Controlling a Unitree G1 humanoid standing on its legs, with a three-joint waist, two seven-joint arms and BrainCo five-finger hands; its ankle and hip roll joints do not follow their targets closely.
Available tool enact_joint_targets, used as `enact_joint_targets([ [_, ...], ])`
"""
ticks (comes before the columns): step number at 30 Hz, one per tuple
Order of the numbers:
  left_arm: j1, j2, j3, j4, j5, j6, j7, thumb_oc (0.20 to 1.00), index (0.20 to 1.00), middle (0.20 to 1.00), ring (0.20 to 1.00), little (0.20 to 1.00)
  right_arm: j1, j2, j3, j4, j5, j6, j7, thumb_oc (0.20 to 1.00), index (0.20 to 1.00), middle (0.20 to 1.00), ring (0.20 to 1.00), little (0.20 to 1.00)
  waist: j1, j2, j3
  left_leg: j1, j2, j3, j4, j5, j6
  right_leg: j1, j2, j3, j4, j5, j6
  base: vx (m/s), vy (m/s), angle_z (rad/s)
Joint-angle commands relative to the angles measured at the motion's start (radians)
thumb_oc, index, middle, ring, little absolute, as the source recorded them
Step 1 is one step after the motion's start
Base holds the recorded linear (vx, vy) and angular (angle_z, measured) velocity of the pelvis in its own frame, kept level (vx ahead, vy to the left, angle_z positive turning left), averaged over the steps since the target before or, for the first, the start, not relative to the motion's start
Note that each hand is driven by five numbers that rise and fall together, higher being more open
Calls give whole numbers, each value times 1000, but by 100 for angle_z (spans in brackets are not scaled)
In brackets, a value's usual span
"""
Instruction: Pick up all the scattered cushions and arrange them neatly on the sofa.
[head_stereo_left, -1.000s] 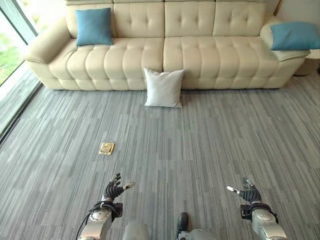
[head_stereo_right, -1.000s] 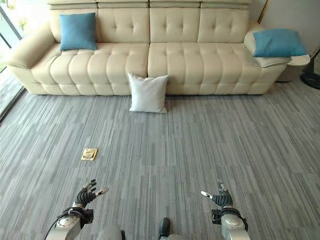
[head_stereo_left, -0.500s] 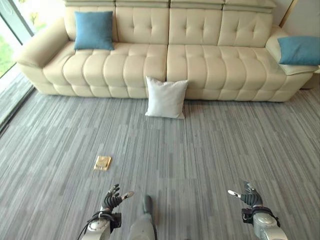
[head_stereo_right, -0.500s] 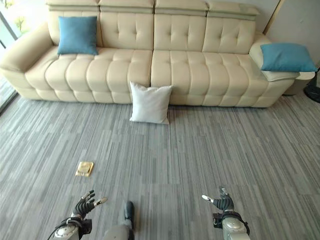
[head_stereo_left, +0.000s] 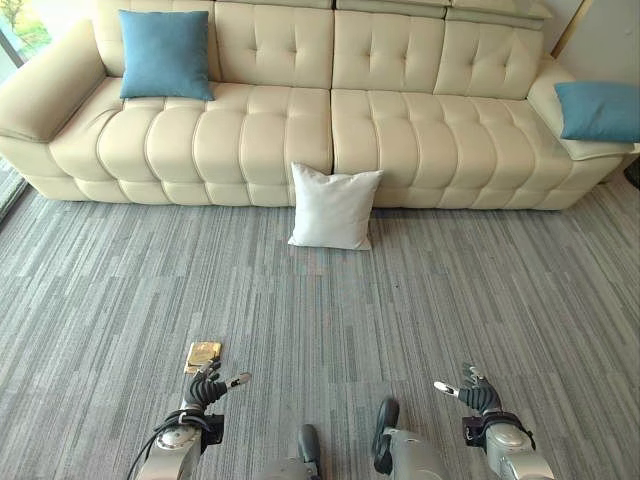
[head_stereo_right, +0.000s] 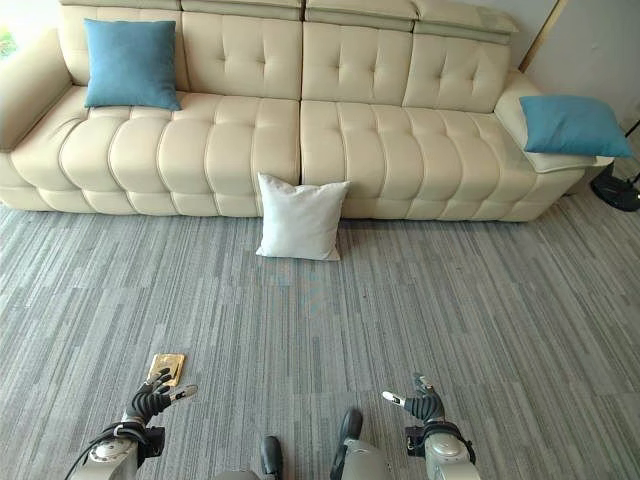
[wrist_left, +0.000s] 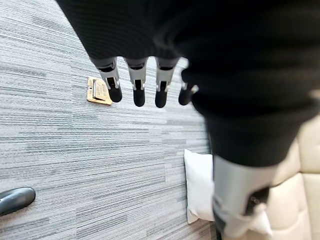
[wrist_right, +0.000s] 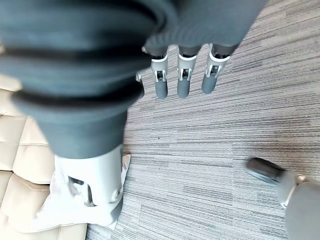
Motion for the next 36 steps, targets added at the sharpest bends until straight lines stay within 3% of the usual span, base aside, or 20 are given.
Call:
enact_joint_targets([
  [1, -23, 11, -7, -47, 42, -38, 8, 1000, 1000, 1000, 1000, 1000, -29, -36, -27, 20, -14, -17, -5, 1000, 1000, 1000, 1000, 1000, -16, -11, 4, 93, 89, -48, 75, -139, -99, 101, 39, 32, 84, -19, -5, 390, -145, 13],
  [4, -25, -14, -23, -34, 22, -38, 6, 1000, 1000, 1000, 1000, 1000, -26, -40, -22, 39, -3, -20, -1, 1000, 1000, 1000, 1000, 1000, -35, -3, -26, 108, 121, -60, 97, -154, -117, 124, 53, 32, 98, -27, -27, 404, -201, 44],
  [5, -32, -18, -34, -38, 0, -32, 0, 1000, 1000, 1000, 1000, 1000, -31, -47, -16, 48, 12, -23, -2, 1000, 1000, 1000, 1000, 1000, -40, 8, -28, 64, 161, -74, 241, -104, -151, 168, 91, 27, 101, -70, -67, 498, -392, 51],
  [6, -43, -15, -44, -35, -3, -30, -1, 1000, 1000, 1000, 1000, 1000, -36, -53, -14, 48, 26, -28, -3, 1000, 1000, 1000, 1000, 1000, -31, -4, -12, -19, 170, -107, 417, -33, -164, 204, 107, 28, 91, -92, -101, 451, -407, 64],
  [7, -52, -13, -47, -34, -9, -33, 3, 1000, 1000, 1000, 1000, 1000, -39, -57, -14, 37, 31, -33, -6, 1000, 1000, 1000, 1000, 1000, -25, -15, -2, -71, 166, -132, 509, 5, -168, 220, 111, 26, 86, -103, -117, 323, -298, 37],
  [8, -53, -11, -45, -32, -16, -32, 5, 1000, 1000, 1000, 1000, 1000, -38, -61, -14, 30, 38, -30, -3, 1000, 1000, 1000, 1000, 1000, -14, -30, 6, -124, 166, -132, 583, 9, -160, 248, 112, 29, 81, -124, -130, 401, -176, 1],
  [9, -46, -11, -39, -23, -13, -28, 5, 1000, 1000, 1000, 1000, 1000, -38, -65, -14, 40, 37, -27, -1, 1000, 1000, 1000, 1000, 1000, 6, -38, 14, -172, 181, -109, 545, -18, -145, 290, 115, 35, 74, -148, -131, 496, -42, -40],
  [10, -33, -11, -38, -25, -6, -22, 5, 1000, 1000, 1000, 1000, 1000, -40, -72, -13, 43, 34, -31, -1, 1000, 1000, 1000, 1000, 1000, 18, -41, 11, -179, 184, -105, 421, -41, -139, 312, 110, 38, 69, -165, -118, 565, 140, -13],
  [11, -24, -9, -39, -29, 4, -19, 6, 1000, 1000, 1000, 1000, 1000, -38, -79, -10, 45, 29, -31, 2, 1000, 1000, 1000, 1000, 1000, 26, -25, 0, -188, 202, -127, 236, 22, -157, 331, 119, 40, 66, -188, -109, 534, 258, -27],
  [12, -20, -8, -45, -30, 10, -16, 8, 1000, 1000, 1000, 1000, 1000, -36, -83, -10, 51, 23, -31, -5, 1000, 1000, 1000, 1000, 1000, 34, -9, 0, -222, 232, -136, 137, 113, -181, 361, 129, 34, 69, -217, -109, 533, 316, -31],
  [15, -2, -10, -58, -16, 23, -19, -4, 1000, 1000, 1000, 1000, 1000, -20, -69, -13, 57, 2, -30, 4, 1000, 1000, 1000, 1000, 1000, 51, 6, -23, -229, 224, -93, 43, 155, -184, 427, 114, 43, 84, -249, -81, 538, 464, -27],
  [21, -2, 12, -66, -16, 46, -19, -15, 1000, 1000, 1000, 1000, 1000, -30, -43, 5, 59, -16, -25, 15, 1000, 1000, 1000, 1000, 1000, 59, -27, -49, -207, 170, -77, 98, 80, -138, 405, 50, 73, 157, -223, -43, 215, 255, -24],
  [23, -9, 23, -67, -6, 46, -14, -12, 1000, 1000, 1000, 1000, 1000, -40, -27, 20, 62, -21, -20, 21, 1000, 1000, 1000, 1000, 1000, 57, -36, -45, -176, 143, -63, 102, 37, -102, 339, 25, 95, 287, -184, -22, 122, 213, -12],
  [27, -8, 35, -65, -10, 48, -14, -9, 1000, 1000, 1000, 1000, 1000, -40, -8, 28, 54, -18, -18, 22, 1000, 1000, 1000, 1000, 1000, 51, -26, -41, -153, 135, -41, 97, 14, -80, 262, 18, 106, 398, -139, -7, 70, 147, 23],
  [31, -20, 28, -65, -4, 45, -17, -8, 1000, 1000, 1000, 1000, 1000, -50, -3, 25, 63, -13, -17, 13, 1000, 1000, 1000, 1000, 1000, 32, -2, -34, -87, 124, -25, 49, 12, -82, 210, 31, 53, 279, -153, -31, 94, 53, 10],
  [36, -17, 13, -59, -13, 45, -20, -9, 1000, 1000, 1000, 1000, 1000, -50, -3, 26, 65, -11, -16, 12, 1000, 1000, 1000, 1000, 1000, 35, -3, -44, -46, 118, -5, 30, 10, -96, 279, 35, -3, 142, -128, -21, 42, -53, 3],
])
